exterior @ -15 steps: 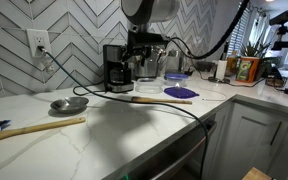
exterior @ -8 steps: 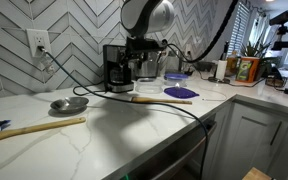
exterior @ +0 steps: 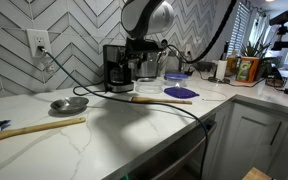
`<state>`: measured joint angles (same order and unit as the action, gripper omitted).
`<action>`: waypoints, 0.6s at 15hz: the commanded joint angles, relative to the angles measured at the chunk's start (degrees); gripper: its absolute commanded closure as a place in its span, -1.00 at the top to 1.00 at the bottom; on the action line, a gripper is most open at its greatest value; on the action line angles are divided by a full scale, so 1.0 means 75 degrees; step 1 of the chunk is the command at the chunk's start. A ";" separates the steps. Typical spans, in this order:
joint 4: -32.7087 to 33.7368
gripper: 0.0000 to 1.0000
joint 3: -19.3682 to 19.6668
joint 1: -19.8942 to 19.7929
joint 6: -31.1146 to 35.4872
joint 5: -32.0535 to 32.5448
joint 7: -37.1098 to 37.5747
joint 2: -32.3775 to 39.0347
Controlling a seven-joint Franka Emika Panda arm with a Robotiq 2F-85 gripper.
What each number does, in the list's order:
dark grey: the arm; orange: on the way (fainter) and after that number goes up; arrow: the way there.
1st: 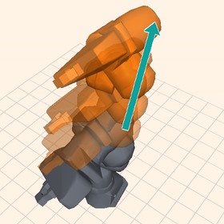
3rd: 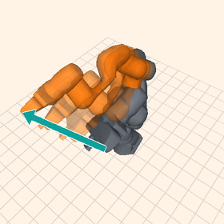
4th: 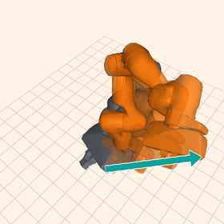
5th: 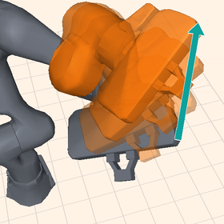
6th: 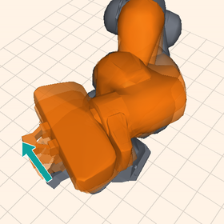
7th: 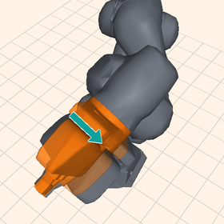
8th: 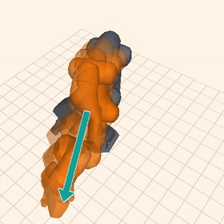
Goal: Move the coffee pot to the counter
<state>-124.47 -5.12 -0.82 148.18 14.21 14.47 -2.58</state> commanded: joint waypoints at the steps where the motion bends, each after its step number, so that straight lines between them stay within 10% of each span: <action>1: 0.0033 1.00 0.0180 0.0057 0.0817 0.0208 0.0065 0.0383; 9: 0.0022 1.00 0.0242 -0.0043 0.2303 0.0752 0.0144 0.0856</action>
<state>-124.46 -3.91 -0.94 162.42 16.60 14.48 2.51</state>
